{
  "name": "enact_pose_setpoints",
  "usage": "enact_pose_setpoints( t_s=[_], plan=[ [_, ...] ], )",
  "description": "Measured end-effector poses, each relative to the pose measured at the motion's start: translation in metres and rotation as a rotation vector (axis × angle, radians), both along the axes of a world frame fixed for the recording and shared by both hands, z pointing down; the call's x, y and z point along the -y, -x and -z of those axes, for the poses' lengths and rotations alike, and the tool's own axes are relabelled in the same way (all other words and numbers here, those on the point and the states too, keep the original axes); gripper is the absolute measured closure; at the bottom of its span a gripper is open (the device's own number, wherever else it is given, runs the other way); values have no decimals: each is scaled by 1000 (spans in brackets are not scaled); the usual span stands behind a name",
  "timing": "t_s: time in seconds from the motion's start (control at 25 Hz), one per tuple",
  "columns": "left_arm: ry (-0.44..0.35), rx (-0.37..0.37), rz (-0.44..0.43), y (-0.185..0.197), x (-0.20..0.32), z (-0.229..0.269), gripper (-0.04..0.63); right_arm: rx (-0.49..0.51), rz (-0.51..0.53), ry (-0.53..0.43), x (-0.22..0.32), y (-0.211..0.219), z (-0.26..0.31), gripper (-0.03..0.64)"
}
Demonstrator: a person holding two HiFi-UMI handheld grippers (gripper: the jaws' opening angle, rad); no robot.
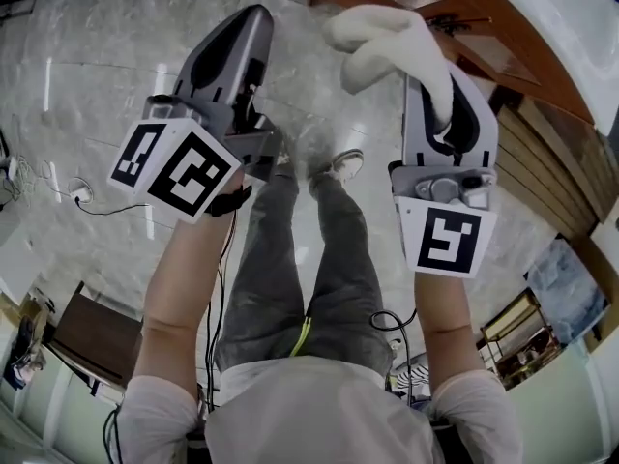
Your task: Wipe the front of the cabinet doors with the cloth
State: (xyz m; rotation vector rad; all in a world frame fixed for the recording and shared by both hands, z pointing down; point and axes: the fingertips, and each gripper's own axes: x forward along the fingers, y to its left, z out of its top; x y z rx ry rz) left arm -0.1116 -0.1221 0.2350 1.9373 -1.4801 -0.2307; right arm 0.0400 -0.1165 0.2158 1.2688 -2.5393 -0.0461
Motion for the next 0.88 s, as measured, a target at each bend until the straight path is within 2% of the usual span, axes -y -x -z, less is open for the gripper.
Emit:
enact_pose_setpoints(
  t_s=[0.24, 0.56, 0.88],
  plan=[
    [-18, 18, -17, -12, 1, 81, 578, 40, -13, -6, -5, -2, 76, 535],
    [-22, -7, -2, -30, -11, 171, 578, 83, -34, 0, -21, -14, 169, 535],
    [-53, 2, 5, -32, -31, 249, 578, 106, -62, 1, -41, -33, 238, 535]
  ],
)
